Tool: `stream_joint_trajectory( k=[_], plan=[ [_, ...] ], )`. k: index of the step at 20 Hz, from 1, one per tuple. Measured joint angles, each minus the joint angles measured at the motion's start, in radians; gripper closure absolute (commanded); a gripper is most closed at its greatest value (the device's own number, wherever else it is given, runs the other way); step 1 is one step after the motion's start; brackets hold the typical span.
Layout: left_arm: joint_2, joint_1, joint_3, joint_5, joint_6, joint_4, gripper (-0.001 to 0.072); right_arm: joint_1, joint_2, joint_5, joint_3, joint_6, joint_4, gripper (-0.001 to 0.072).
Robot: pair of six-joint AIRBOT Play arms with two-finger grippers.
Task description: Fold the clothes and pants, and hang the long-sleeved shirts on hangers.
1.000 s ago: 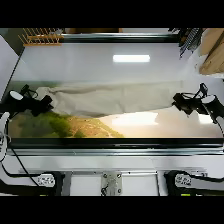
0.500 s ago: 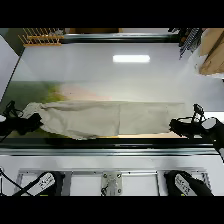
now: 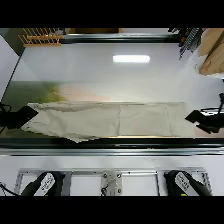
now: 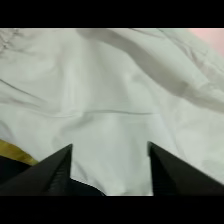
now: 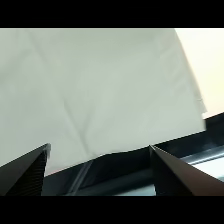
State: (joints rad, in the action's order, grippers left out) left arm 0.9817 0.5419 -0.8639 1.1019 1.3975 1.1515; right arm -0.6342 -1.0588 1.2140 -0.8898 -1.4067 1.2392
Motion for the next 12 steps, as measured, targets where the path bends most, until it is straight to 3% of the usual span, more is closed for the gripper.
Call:
stream_joint_trajectory(
  k=[9, 10, 12],
  plan=[
    [0.009, -0.480, -0.023, -0.011, 0.131, -0.047, 0.0697, -0.233, -0.573, 0.190, -0.327, 0.255, -0.060, 0.0047],
    [0.034, -0.534, -0.024, -0.029, 0.135, -0.064, 0.0697, -0.238, -0.616, 0.196, -0.339, 0.283, -0.087, 0.0063],
    [0.093, -0.624, -0.037, -0.053, 0.146, -0.097, 0.0697, -0.243, -0.675, 0.207, -0.354, 0.330, -0.154, 0.0222]
  ],
)
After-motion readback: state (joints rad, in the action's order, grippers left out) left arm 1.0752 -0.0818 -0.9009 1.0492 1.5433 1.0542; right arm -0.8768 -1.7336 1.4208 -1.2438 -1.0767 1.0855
